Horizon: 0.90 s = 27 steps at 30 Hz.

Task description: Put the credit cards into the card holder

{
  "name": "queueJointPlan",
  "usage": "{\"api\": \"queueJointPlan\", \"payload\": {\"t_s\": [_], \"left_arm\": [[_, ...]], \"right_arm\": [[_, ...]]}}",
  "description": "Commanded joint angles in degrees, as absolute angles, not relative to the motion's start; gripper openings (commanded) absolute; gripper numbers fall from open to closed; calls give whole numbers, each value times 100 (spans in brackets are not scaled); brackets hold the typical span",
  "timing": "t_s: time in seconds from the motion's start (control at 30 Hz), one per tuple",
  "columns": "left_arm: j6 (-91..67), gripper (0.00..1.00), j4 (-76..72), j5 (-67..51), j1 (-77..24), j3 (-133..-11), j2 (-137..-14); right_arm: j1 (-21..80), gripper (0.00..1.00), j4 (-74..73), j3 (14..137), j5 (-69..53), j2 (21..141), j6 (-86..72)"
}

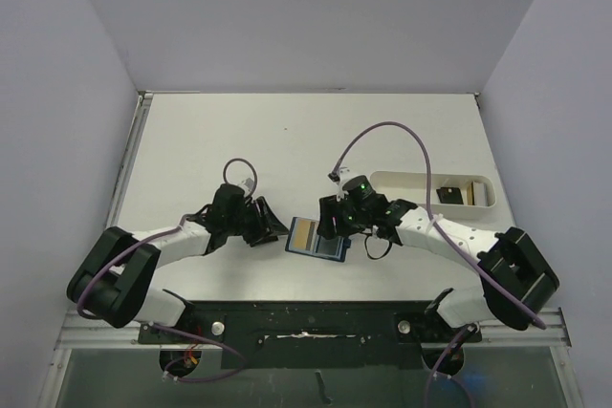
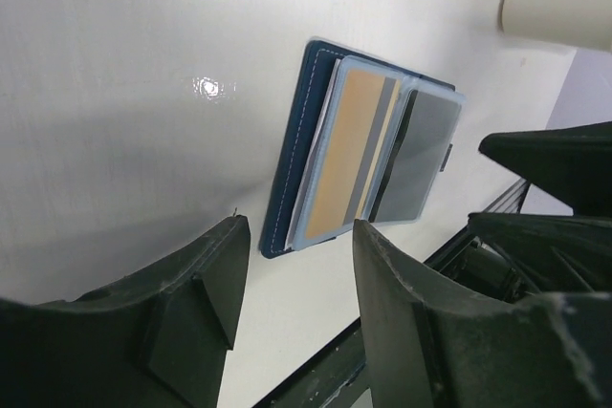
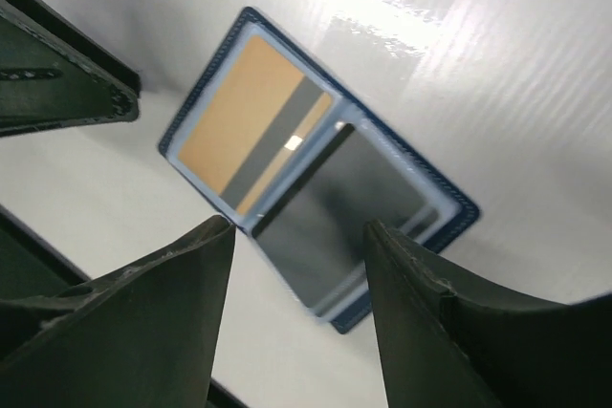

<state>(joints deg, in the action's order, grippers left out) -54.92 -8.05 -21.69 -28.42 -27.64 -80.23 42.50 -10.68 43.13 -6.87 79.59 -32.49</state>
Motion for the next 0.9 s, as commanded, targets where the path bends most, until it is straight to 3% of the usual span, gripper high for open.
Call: {"api": "queueJointPlan", "payload": {"t_s": [0.0, 0.33, 0.87], "left_arm": [[-5493, 47, -1349, -2487, -2839, -2795, -8209], [-5598, 46, -1378, -2524, -2770, -2733, -8258], [-5505, 46, -1251, -2655, -2475, -2607, -8094]], "right_arm": [[4136, 55, -1658, 4509, -521, 7823, -1801], [4023, 46, -2148, 4820, -808, 8420, -415], [4280, 47, -2647, 5152, -1148, 8709, 651]]}}
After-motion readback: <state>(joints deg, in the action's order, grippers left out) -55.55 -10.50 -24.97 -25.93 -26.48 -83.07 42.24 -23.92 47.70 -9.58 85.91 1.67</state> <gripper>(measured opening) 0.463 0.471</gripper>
